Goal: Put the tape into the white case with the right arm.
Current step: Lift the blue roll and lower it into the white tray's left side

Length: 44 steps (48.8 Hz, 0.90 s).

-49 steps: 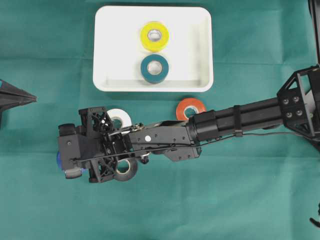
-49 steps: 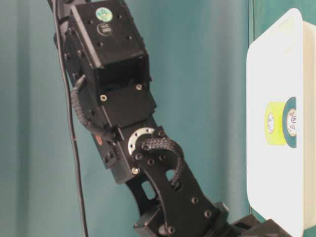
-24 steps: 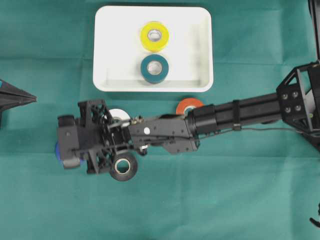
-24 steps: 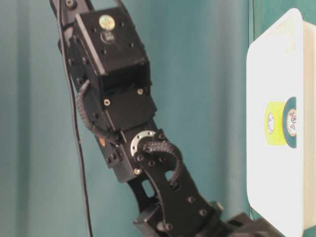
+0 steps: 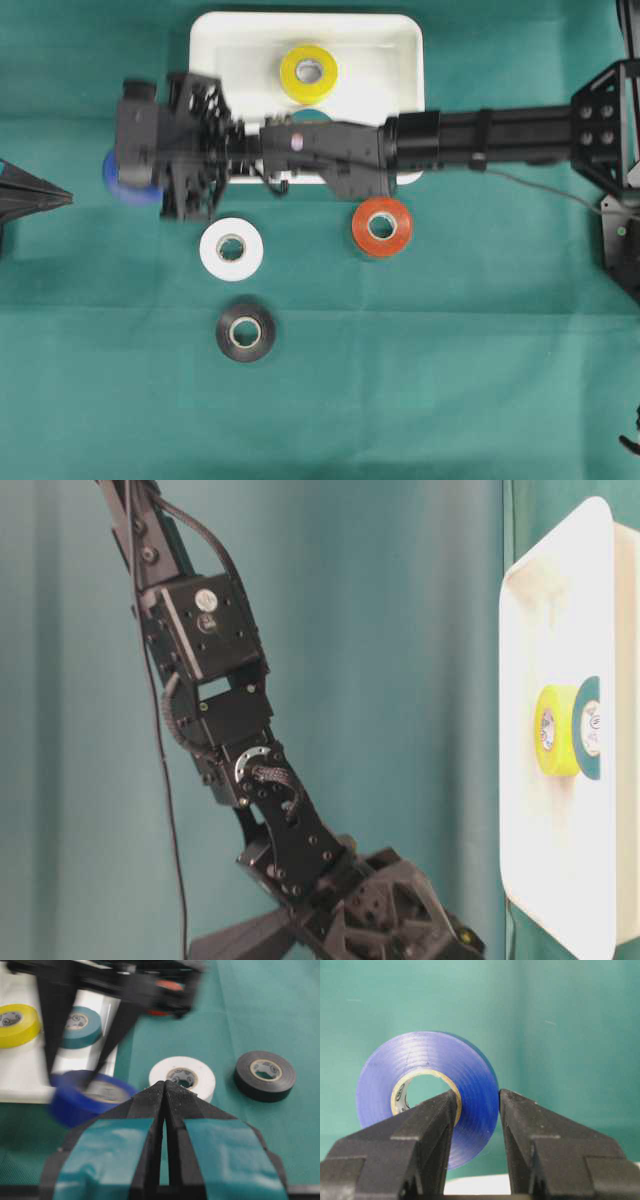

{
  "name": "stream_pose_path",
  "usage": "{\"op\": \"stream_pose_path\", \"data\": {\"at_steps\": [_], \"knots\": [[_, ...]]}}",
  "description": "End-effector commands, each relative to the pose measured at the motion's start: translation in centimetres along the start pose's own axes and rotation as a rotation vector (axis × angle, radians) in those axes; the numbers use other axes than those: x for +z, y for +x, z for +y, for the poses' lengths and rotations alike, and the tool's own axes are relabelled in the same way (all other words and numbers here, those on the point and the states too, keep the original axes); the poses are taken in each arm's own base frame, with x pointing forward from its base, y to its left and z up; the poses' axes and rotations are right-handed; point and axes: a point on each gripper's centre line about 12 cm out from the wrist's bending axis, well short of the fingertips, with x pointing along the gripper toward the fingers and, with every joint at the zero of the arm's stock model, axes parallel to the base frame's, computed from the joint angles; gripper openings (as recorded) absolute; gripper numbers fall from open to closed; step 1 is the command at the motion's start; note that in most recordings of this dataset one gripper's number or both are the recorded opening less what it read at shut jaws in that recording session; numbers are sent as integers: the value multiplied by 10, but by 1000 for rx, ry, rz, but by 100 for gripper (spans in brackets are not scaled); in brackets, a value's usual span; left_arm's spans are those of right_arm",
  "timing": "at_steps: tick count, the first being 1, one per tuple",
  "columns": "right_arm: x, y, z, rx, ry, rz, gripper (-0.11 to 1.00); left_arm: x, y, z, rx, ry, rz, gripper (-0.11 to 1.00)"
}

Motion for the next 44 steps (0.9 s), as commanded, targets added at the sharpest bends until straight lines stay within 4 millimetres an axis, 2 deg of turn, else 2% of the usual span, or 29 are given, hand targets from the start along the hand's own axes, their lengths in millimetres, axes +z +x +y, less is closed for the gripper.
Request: {"op": "stream_pose_path", "data": {"at_steps": [1,15,36,44], "knots": [[30,-24,-13,-13,12,-75,1,5,1,0,3,-2,-9,0],[22,-29,-23,-37,18,-31,1,4,0,0,3,-2,-9,0],[-17,-63,-36,-41,29,43,1,4,0,0,3,0,-11,0],[-35,-69,-45,-52,35,78,1,4,1,0,3,0,-9,0]]}}
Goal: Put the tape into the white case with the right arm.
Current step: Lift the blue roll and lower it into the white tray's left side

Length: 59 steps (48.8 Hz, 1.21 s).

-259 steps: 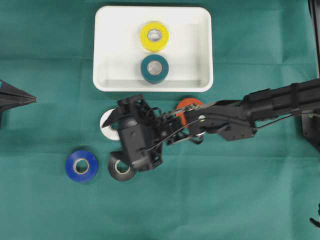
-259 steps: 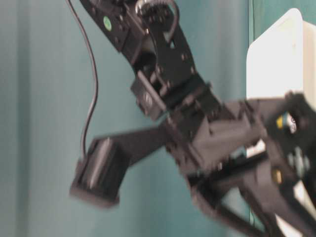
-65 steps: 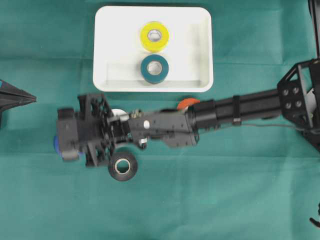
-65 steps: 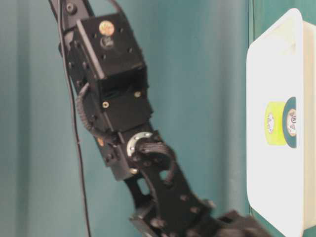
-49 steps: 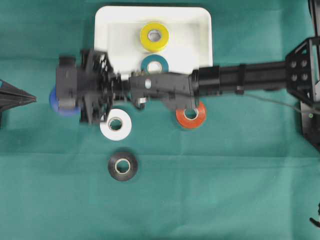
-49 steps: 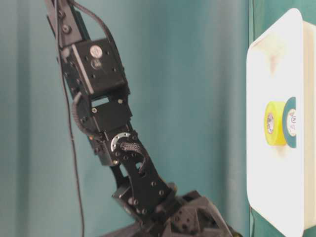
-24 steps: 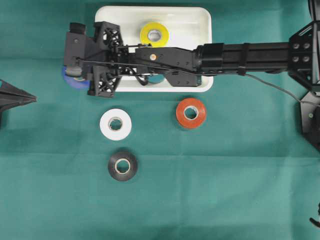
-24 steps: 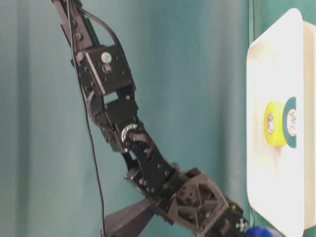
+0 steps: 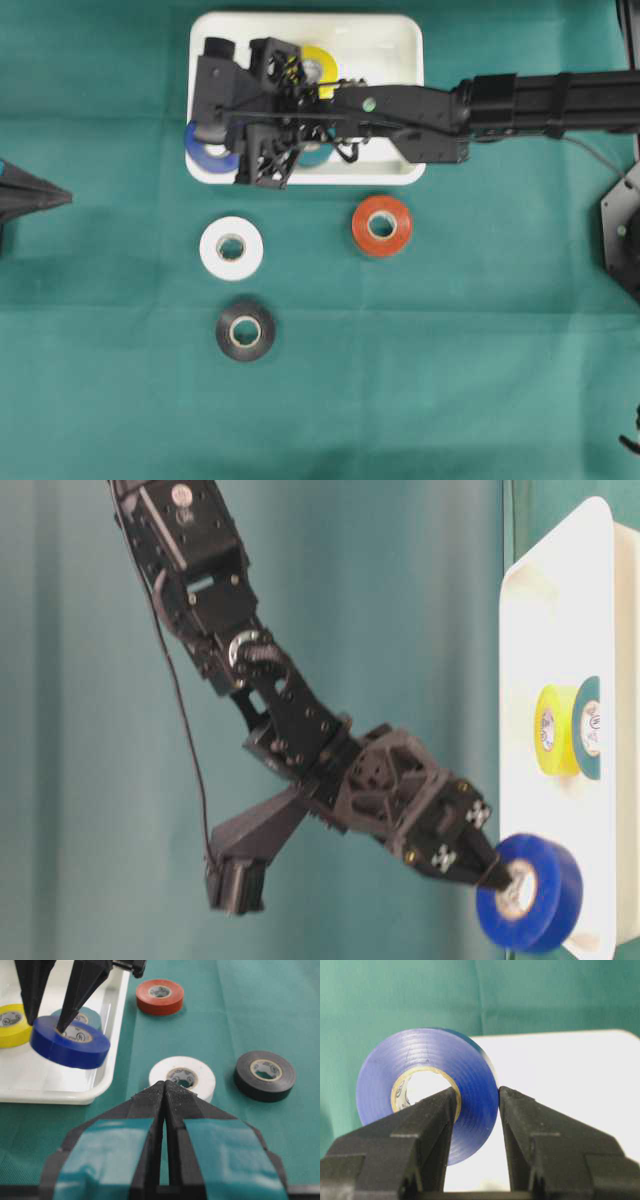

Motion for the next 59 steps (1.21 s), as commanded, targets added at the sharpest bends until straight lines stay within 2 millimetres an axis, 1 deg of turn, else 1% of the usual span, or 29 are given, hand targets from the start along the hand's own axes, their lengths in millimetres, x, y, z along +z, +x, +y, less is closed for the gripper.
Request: {"op": "stream_pose_path", "data": {"at_steps": [1,8,12,20,42,44,47,51,54,56,57,58,59], "knots": [[13,-21,-11,-8,17,-52,1,4,0,0,3,0,-9,0],[0,-20,-16,-2,21,-49,1,4,0,0,3,-2,-11,0],[-4,-19,-18,1,23,-51,1,4,0,0,3,0,-9,0],[-5,-18,-22,-6,32,-47,1,4,0,0,3,0,-11,0],[-8,-15,-25,-10,32,-37,1,4,0,0,3,-2,-11,0],[-8,-15,-25,-11,30,-36,6,4,1,0,3,0,-9,0],[-9,-15,-25,-11,30,-34,18,4,0,0,3,-2,-8,0],[-11,-14,-25,-11,30,-30,40,4,0,0,3,-2,-11,0],[-12,-14,-25,-11,28,-27,60,4,0,0,3,-2,-11,0],[-13,-14,-24,-10,27,-25,71,4,0,0,3,0,-11,0],[-13,-14,-24,-10,26,-24,75,4,0,0,3,-2,-11,0],[-14,-14,-24,-11,27,-22,76,4,0,0,3,0,-11,0],[-14,-14,-24,-10,25,-21,74,4,0,0,3,0,-9,0]]}}
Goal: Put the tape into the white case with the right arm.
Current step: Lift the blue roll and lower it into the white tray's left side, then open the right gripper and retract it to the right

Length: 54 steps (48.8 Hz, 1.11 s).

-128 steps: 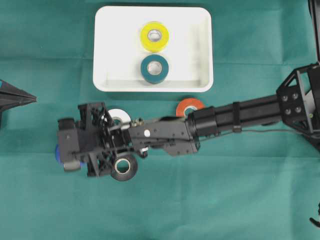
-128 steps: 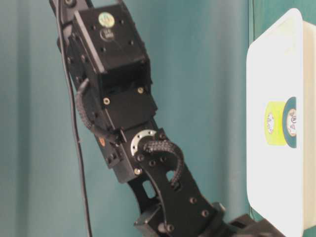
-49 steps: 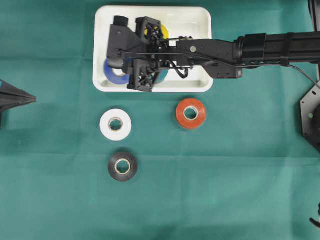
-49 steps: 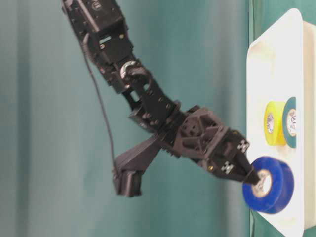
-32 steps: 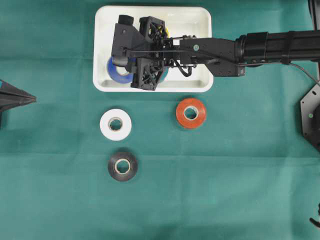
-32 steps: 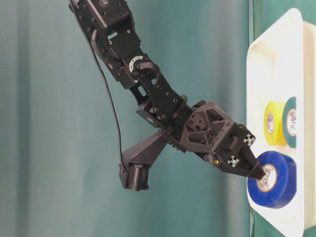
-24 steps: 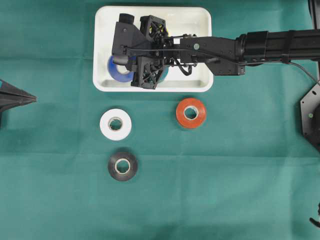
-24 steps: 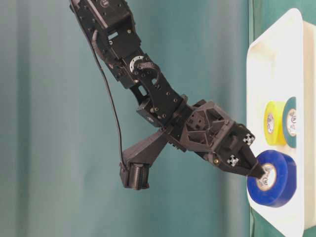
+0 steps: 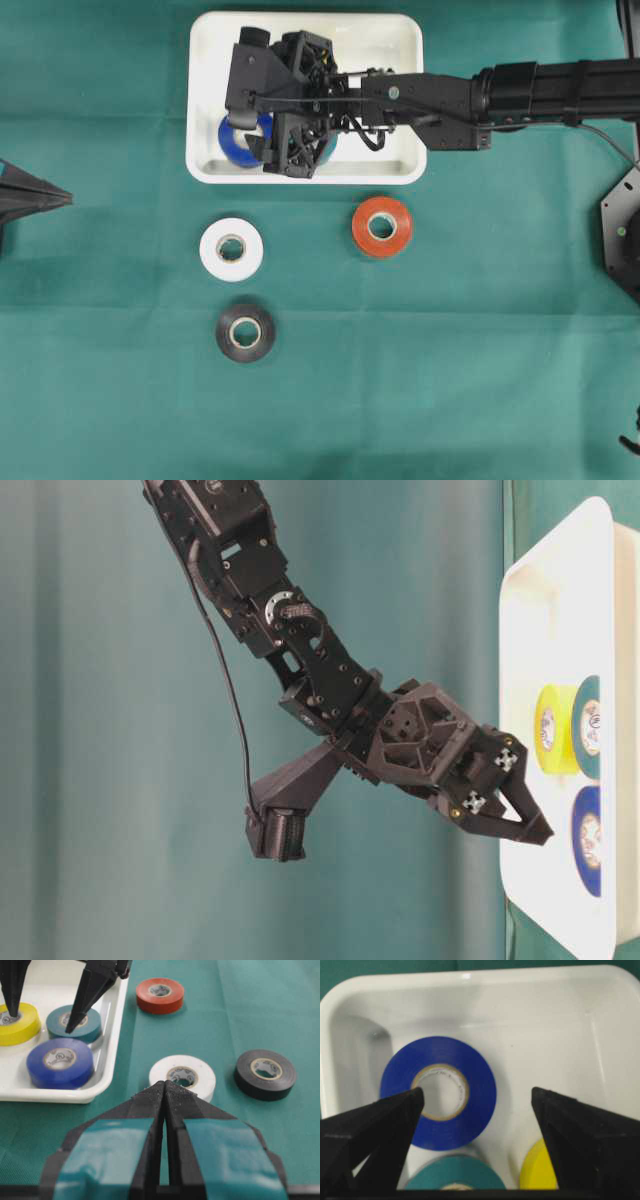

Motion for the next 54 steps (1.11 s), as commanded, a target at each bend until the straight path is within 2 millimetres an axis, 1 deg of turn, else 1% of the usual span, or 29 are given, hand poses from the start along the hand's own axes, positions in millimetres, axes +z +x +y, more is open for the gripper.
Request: {"op": "stream_pose_path", "data": {"at_steps": [1,10,14,20,27,33,40,54], "knots": [[16,-17,-3,-1,4,-53,72,5,0,0,3,0,-11,0],[14,-20,-4,-2,1,-50,71,5,0,0,3,-2,-11,0],[12,-28,-5,-2,1,-50,71,5,0,0,3,-2,-9,0],[3,-47,-6,0,0,-49,71,4,1,0,3,-2,-8,0],[-19,-71,-9,1,0,-30,71,5,0,0,3,-2,-11,0],[-44,-90,-10,6,-4,-9,71,5,0,0,3,0,-11,0],[-67,-111,-9,29,-6,-34,71,5,0,0,3,0,-11,0],[-103,-141,-3,96,-9,-131,70,5,1,0,3,-2,-9,0]]}}
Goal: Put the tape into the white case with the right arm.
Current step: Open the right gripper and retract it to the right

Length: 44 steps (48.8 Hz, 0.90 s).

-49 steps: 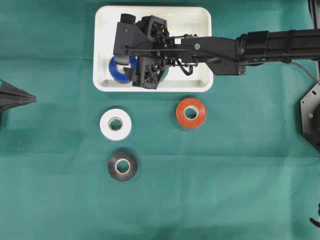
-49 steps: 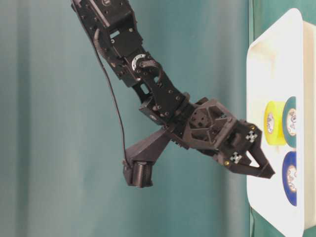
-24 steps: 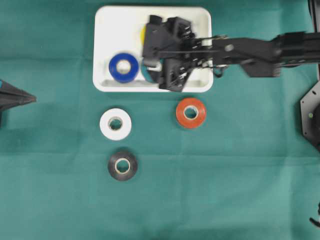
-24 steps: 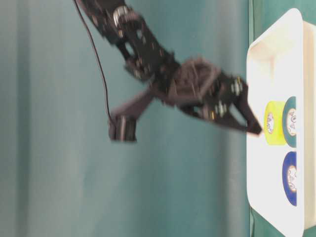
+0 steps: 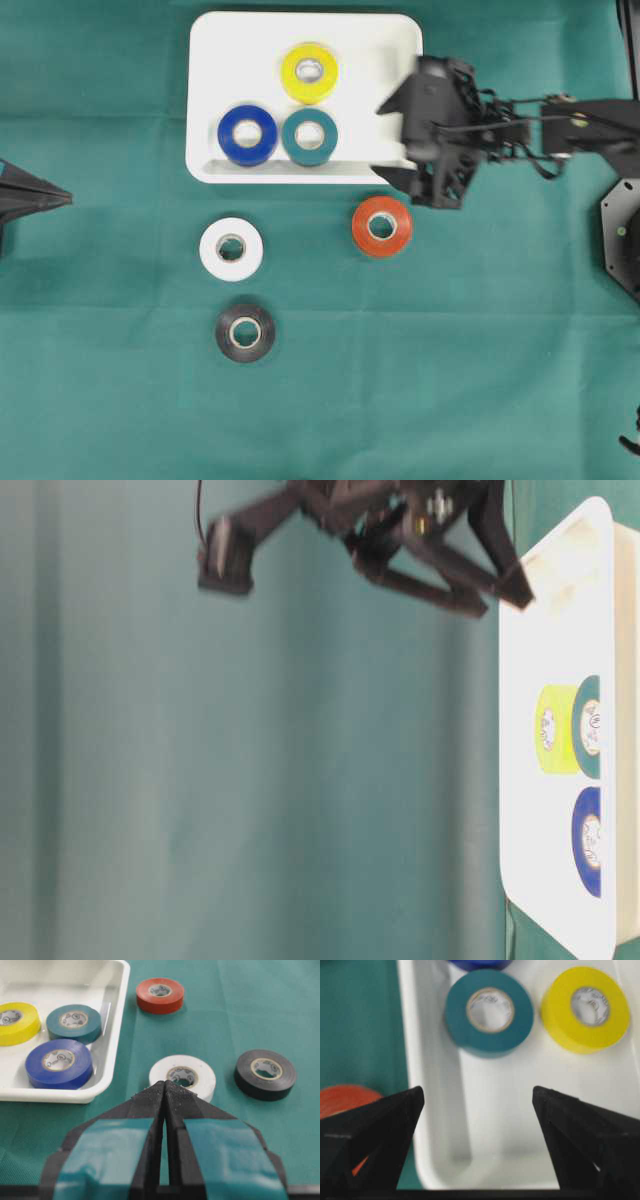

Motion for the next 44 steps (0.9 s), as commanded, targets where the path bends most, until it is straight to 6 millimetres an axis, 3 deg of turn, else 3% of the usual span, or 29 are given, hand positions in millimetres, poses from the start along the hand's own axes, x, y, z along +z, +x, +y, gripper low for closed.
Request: {"op": "stream_pose_path", "data": {"at_steps": [1,27,44], "knots": [[1,-14,1,16,-1,-67,70,5,1,0,3,-2,-9,0],[-58,-64,3,29,8,-100,70,5,0,0,3,-2,-12,0],[-68,-70,7,60,7,-148,70,5,1,0,3,-2,-11,0]]}}
